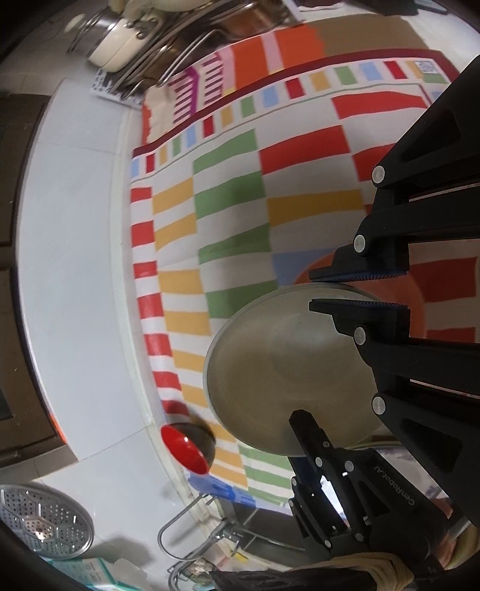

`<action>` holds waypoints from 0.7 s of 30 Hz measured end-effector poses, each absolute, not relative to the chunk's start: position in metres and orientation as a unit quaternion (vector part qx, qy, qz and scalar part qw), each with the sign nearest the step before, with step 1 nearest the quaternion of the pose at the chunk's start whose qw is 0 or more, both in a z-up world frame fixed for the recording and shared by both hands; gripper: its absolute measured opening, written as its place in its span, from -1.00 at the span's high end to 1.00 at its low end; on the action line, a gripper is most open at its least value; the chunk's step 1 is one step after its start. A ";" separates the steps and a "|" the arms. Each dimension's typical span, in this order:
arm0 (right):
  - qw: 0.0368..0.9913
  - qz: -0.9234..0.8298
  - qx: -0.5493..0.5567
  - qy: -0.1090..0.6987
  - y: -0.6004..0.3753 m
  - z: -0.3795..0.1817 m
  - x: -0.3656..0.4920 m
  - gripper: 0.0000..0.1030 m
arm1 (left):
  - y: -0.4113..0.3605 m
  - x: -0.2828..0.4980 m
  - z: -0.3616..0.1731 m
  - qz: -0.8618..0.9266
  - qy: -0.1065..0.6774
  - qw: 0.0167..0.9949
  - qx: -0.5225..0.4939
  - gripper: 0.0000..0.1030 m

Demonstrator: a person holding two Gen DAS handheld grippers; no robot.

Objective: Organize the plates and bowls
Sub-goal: 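Lift the white bowl with both grippers and carry it over the pink bowl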

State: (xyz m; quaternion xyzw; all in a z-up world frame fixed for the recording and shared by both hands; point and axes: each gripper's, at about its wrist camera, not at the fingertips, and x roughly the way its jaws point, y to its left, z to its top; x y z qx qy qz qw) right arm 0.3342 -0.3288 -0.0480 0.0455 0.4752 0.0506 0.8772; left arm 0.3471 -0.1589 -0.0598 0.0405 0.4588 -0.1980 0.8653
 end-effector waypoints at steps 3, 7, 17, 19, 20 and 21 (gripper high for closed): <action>0.872 0.048 0.047 0.486 -0.332 -0.055 0.331 0.80 | -0.164 0.345 -0.067 -0.201 0.470 0.858 0.042 0.65; 0.865 0.047 0.048 0.497 -0.334 -0.063 0.328 0.80 | -0.166 0.344 -0.077 -0.200 0.483 0.851 0.043 0.64; 0.852 0.050 0.044 0.519 -0.337 -0.082 0.330 0.79 | -0.175 0.346 -0.094 -0.194 0.501 0.842 0.047 0.56; 0.850 0.052 0.045 0.522 -0.338 -0.084 0.330 0.79 | -0.176 0.346 -0.095 -0.192 0.500 0.843 0.049 0.55; 0.849 0.054 0.044 0.523 -0.338 -0.085 0.330 0.79 | -0.176 0.347 -0.095 -0.192 0.500 0.843 0.050 0.53; 0.849 0.055 0.043 0.524 -0.337 -0.086 0.330 0.79 | -0.176 0.347 -0.095 -0.192 0.501 0.843 0.048 0.52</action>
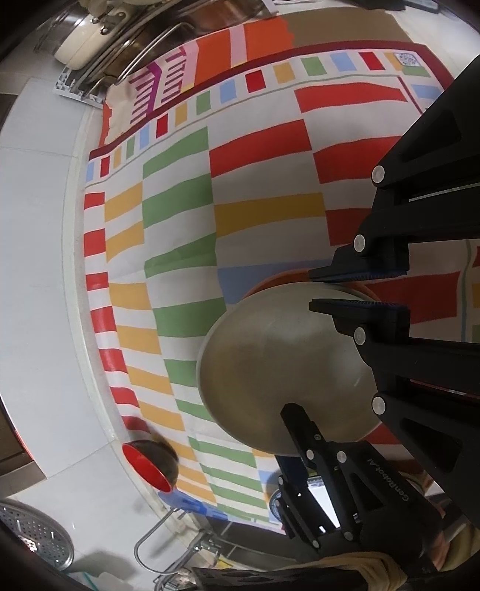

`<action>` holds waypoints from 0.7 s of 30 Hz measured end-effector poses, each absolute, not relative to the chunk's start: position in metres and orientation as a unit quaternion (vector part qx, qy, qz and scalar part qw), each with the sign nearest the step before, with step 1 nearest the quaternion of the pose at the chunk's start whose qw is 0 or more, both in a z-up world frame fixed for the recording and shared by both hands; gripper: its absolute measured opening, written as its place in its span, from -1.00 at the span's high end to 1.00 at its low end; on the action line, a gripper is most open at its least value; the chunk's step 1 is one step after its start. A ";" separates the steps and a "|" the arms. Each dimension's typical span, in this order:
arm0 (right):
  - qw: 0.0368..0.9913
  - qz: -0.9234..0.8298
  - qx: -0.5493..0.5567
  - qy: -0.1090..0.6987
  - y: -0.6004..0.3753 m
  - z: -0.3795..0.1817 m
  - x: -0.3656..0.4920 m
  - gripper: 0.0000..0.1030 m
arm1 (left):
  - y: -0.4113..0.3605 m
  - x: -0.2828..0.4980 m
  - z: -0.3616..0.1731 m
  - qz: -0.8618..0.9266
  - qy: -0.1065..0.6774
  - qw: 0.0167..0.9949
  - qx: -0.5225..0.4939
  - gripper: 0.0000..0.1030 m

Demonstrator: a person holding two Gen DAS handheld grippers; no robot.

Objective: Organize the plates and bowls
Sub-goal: 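Lift the white bowl with both grippers and carry it over the pink bowl, then lower the white bowl into the pink bowl and open both grippers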

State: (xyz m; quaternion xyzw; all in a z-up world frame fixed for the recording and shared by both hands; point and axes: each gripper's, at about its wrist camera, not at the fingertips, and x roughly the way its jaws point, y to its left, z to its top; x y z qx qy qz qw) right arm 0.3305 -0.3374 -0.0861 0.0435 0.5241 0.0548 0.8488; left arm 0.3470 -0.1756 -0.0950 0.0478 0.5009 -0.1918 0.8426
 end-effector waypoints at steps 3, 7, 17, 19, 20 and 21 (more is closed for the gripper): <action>0.848 0.057 0.041 0.526 -0.338 -0.088 0.330 0.79 | -0.175 0.347 -0.095 -0.195 0.502 0.841 0.043 0.44; 0.849 0.052 0.041 0.524 -0.341 -0.089 0.330 0.78 | -0.178 0.346 -0.096 -0.195 0.502 0.841 0.049 0.16; 0.862 0.055 0.027 0.504 -0.337 -0.083 0.323 0.31 | -0.173 0.341 -0.085 -0.180 0.484 0.855 0.045 -0.15; 0.867 0.053 0.023 0.496 -0.336 -0.079 0.322 0.31 | -0.170 0.340 -0.081 -0.175 0.478 0.860 0.042 -0.18; 0.869 0.053 0.022 0.492 -0.336 -0.077 0.322 0.31 | -0.169 0.340 -0.078 -0.173 0.475 0.862 0.041 -0.19; 0.871 0.054 0.020 0.488 -0.336 -0.075 0.322 0.30 | -0.168 0.339 -0.076 -0.170 0.471 0.864 0.039 -0.19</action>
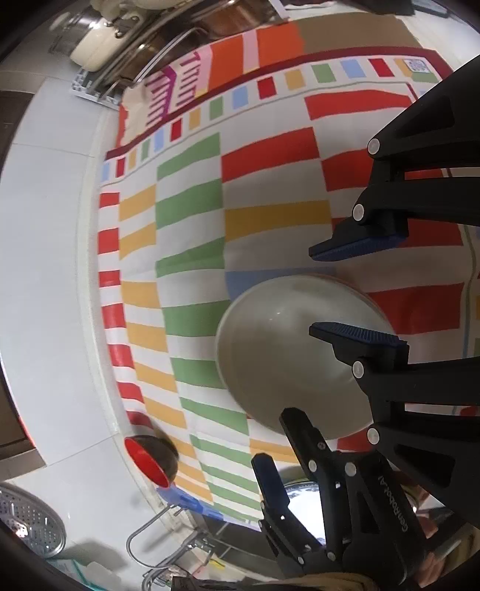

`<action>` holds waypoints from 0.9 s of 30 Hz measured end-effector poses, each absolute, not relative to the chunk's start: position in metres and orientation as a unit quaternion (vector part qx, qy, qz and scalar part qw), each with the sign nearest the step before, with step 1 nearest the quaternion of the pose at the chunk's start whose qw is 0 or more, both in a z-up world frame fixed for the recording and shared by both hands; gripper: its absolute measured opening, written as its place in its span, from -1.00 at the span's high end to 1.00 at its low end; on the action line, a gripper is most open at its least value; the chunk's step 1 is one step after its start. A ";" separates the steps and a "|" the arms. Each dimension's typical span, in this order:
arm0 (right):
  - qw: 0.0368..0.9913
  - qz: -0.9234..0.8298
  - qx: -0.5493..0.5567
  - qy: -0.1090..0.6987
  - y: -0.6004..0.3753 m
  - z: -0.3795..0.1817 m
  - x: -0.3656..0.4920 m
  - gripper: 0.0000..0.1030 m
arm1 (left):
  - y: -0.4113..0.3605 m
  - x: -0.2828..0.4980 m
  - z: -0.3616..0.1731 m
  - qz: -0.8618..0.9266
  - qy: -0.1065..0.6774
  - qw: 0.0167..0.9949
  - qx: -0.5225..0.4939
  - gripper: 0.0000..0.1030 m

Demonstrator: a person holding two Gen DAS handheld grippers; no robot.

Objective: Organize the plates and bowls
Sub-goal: 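Lower the white bowl into the pink bowl and open both grippers, then move both grippers to the rim of the red-and-black bowl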

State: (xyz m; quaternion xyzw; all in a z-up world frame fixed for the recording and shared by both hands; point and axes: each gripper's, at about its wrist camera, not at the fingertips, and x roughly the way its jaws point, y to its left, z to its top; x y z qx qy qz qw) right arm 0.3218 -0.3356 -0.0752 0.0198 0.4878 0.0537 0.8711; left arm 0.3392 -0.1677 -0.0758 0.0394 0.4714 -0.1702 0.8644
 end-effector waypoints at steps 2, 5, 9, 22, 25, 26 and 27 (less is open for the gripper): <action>0.876 0.055 0.016 0.479 -0.335 -0.071 0.322 0.22 | -0.164 0.338 -0.071 -0.163 0.463 0.871 0.038 -0.22; 0.882 0.063 0.009 0.467 -0.331 -0.064 0.322 0.20 | -0.157 0.337 -0.062 -0.151 0.447 0.881 0.039 -0.24; 0.889 0.074 0.013 0.452 -0.322 -0.056 0.325 0.16 | -0.143 0.336 -0.052 -0.135 0.435 0.890 0.030 -0.26; 0.906 0.100 0.024 0.411 -0.255 -0.027 0.336 0.02 | -0.057 0.334 -0.023 -0.090 0.396 0.914 0.009 -0.46; 0.907 0.103 0.033 0.406 -0.235 -0.021 0.340 0.02 | -0.036 0.336 -0.017 -0.084 0.390 0.917 0.009 -0.48; 0.908 0.104 0.036 0.403 -0.227 -0.019 0.341 0.02 | -0.028 0.336 -0.015 -0.081 0.388 0.918 0.010 -0.49; 0.909 0.105 0.036 0.401 -0.221 -0.018 0.342 0.02 | -0.021 0.337 -0.013 -0.079 0.386 0.919 0.011 -0.50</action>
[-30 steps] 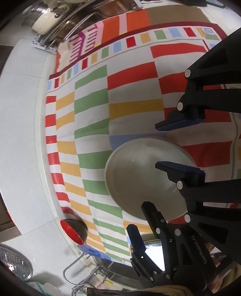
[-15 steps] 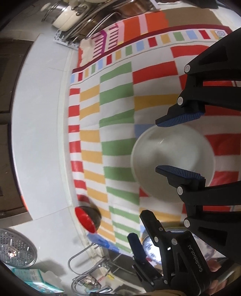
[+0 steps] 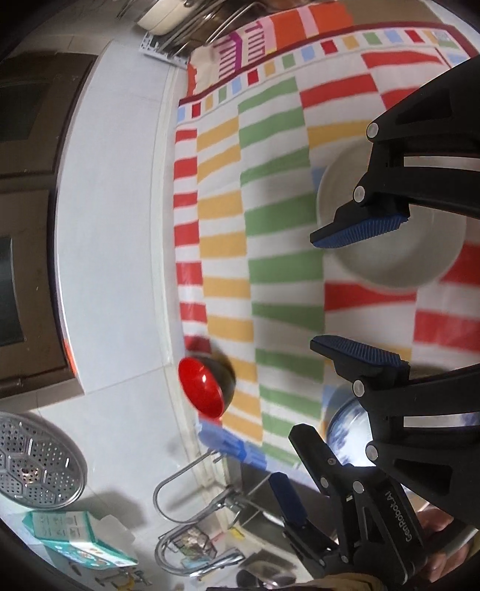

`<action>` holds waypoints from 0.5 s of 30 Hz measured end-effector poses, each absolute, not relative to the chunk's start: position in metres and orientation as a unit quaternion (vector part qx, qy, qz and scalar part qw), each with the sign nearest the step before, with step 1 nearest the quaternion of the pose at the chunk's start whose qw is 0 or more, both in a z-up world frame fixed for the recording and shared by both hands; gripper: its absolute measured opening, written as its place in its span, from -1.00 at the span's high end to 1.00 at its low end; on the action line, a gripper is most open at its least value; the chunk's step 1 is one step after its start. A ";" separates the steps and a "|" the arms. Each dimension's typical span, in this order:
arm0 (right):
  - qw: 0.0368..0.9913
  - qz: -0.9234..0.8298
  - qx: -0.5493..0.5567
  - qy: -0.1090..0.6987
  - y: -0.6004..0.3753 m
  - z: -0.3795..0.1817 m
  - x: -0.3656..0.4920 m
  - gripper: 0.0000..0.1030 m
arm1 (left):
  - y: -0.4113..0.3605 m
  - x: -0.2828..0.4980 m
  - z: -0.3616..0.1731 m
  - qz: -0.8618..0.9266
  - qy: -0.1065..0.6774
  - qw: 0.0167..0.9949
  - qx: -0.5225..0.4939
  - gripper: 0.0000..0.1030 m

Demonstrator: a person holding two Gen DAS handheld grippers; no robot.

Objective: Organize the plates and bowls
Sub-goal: 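Move both grippers to the rim of the red-and-black bowl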

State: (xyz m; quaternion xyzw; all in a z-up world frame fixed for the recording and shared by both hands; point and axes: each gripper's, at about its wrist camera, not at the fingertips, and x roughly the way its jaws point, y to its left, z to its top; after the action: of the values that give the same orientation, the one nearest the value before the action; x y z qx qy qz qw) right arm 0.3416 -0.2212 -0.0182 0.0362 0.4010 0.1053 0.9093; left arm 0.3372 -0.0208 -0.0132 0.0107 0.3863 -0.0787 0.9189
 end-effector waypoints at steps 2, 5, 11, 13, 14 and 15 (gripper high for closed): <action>0.911 0.105 0.039 0.397 -0.206 -0.016 0.344 0.02 | -0.005 0.340 -0.010 -0.075 0.382 0.921 0.014 -0.51; 0.913 0.103 0.044 0.392 -0.185 -0.014 0.348 0.02 | 0.017 0.346 -0.006 -0.069 0.376 0.924 0.019 -0.52; 0.919 0.093 0.051 0.381 -0.148 -0.012 0.363 0.02 | 0.056 0.363 -0.007 -0.063 0.376 0.924 0.022 -0.52; 0.921 0.088 0.052 0.376 -0.137 -0.012 0.370 0.02 | 0.067 0.372 -0.009 -0.062 0.378 0.923 0.022 -0.52; 0.921 0.085 0.054 0.376 -0.132 -0.013 0.374 0.02 | 0.069 0.375 -0.010 -0.062 0.379 0.923 0.022 -0.52; 0.922 0.084 0.055 0.373 -0.129 -0.012 0.377 0.02 | 0.073 0.379 -0.011 -0.062 0.379 0.923 0.023 -0.52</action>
State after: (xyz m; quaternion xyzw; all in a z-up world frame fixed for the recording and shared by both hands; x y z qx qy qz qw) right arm 0.3768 -0.1285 -0.0123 0.0554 0.3732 0.0841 0.9223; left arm 0.3789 0.0734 -0.0115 0.0231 0.3791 -0.0622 0.9230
